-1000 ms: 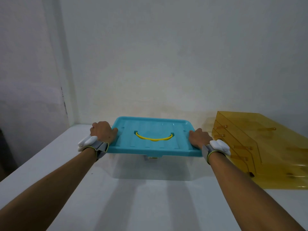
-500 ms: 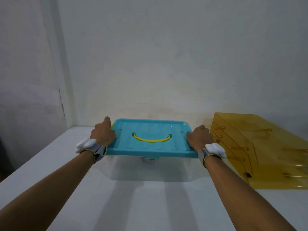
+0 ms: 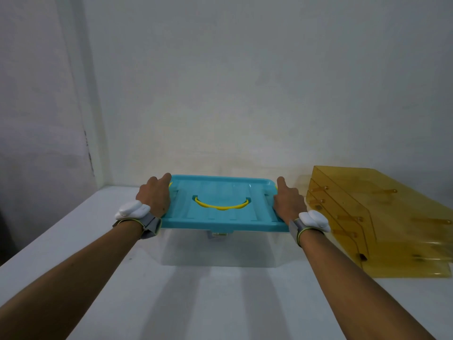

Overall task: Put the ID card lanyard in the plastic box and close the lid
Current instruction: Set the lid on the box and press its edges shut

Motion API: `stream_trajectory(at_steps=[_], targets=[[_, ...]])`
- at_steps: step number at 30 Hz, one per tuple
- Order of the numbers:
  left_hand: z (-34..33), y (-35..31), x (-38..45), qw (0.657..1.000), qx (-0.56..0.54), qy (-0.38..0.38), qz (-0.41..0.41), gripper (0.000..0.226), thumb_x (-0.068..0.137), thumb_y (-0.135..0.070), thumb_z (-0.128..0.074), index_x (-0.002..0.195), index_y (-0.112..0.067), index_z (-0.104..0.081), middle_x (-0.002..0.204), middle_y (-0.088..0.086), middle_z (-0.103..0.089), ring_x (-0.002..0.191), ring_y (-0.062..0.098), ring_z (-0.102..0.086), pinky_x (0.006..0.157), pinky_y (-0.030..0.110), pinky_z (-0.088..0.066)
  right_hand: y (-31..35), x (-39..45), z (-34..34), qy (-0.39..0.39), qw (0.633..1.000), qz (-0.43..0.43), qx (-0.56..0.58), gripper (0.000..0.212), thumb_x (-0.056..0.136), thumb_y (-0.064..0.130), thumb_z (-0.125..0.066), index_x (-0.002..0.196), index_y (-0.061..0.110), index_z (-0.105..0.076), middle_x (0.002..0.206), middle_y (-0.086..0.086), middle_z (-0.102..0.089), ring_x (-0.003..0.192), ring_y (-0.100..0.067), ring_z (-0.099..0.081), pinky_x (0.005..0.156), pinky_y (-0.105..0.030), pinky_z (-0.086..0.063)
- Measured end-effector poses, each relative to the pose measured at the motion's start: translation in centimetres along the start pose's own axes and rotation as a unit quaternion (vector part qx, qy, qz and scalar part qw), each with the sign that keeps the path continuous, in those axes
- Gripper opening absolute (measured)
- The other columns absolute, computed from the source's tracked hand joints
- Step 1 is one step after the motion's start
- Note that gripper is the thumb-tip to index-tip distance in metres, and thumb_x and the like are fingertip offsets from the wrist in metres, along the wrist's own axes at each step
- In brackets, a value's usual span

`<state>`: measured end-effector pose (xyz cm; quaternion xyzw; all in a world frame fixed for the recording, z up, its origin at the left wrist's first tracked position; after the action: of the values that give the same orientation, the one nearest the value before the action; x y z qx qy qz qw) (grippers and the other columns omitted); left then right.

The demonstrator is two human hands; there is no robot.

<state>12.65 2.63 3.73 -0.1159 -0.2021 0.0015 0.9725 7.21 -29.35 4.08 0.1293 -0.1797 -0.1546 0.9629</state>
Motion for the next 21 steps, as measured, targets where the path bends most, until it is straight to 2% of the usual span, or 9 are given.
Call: stream_trajectory(at_steps=[6,11,14,16,18,20,21], targets=[[0.0,-0.5,0.0,1.000,0.029,0.002,0.001,0.025,0.093,-0.012,-0.046,0.118,-0.014,-0.050,0.111,0.014,-0.055,0.100,0.038,-0.060,0.072,0.037,-0.042,0.5,-0.6,0.6,0.008,0.999,0.035,-0.018,0.032,0.098,0.013,-0.038,0.130,0.013,-0.039,0.093,-0.010,-0.043,0.079,-0.029,-0.045,0.066,-0.035,-0.037],[-0.3,-0.1,0.4,1.000,-0.010,-0.003,0.000,0.015,0.091,-0.018,-0.048,0.103,-0.010,-0.053,0.106,0.015,-0.058,0.095,0.038,-0.059,0.074,0.038,-0.045,0.5,-0.6,0.5,0.007,0.998,0.054,-0.028,0.034,0.097,0.015,-0.038,0.130,0.015,-0.039,0.094,-0.009,-0.044,0.083,-0.030,-0.051,0.067,-0.035,-0.040],[-0.5,0.4,0.6,0.999,-0.039,0.006,0.016,0.023,0.094,-0.030,-0.047,0.099,-0.012,-0.060,0.106,0.014,-0.062,0.098,0.037,-0.060,0.081,0.039,-0.048,0.6,-0.8,0.7,0.003,0.998,0.058,-0.027,0.031,0.097,0.014,-0.038,0.128,0.014,-0.040,0.093,-0.009,-0.044,0.081,-0.029,-0.048,0.067,-0.035,-0.039],[-0.7,0.8,0.8,0.998,-0.060,0.008,0.016,0.023,0.095,-0.029,-0.045,0.097,-0.012,-0.061,0.107,0.014,-0.064,0.098,0.037,-0.060,0.078,0.037,-0.044,0.6,-0.8,0.7,0.001,0.998,0.053,-0.019,0.027,0.097,0.014,-0.037,0.124,0.014,-0.040,0.092,-0.009,-0.044,0.079,-0.029,-0.047,0.067,-0.035,-0.038],[-0.8,0.9,1.0,0.997,-0.072,0.013,0.023,0.022,0.097,-0.025,-0.042,0.100,-0.013,-0.061,0.110,0.015,-0.062,0.099,0.037,-0.059,0.078,0.036,-0.041,0.2,-0.4,0.4,0.004,0.999,0.032,0.013,0.020,0.097,0.012,-0.036,0.116,0.016,-0.040,0.091,-0.011,-0.046,0.080,-0.033,-0.051,0.066,-0.035,-0.038],[-0.9,1.0,0.8,0.994,-0.094,0.033,0.037,0.024,0.099,-0.027,-0.041,0.111,-0.018,-0.059,0.118,0.015,-0.057,0.105,0.038,-0.057,0.084,0.039,-0.041,-0.4,0.1,0.0,-0.004,0.997,0.001,0.078,0.006,0.098,0.018,-0.038,0.104,0.015,-0.040,0.090,-0.013,-0.052,0.083,-0.037,-0.055,0.067,-0.035,-0.039],[-1.0,1.0,0.7,0.992,-0.105,0.044,0.045,0.026,0.100,-0.029,-0.041,0.119,-0.019,-0.056,0.121,0.016,-0.055,0.108,0.039,-0.057,0.087,0.040,-0.042,-0.7,0.3,-0.1,-0.013,0.993,-0.012,0.116,0.011,0.100,0.023,-0.038,0.100,0.013,-0.041,0.089,-0.013,-0.055,0.083,-0.036,-0.055,0.067,-0.035,-0.038]])
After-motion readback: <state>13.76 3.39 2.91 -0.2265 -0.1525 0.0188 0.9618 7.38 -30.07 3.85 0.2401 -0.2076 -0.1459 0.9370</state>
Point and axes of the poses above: each hand's wrist, its own x-axis towards the middle knuckle, its own z-axis out of the back of the hand, y = z × x, the point moved 2 cm from there along x, towards the middle knuckle
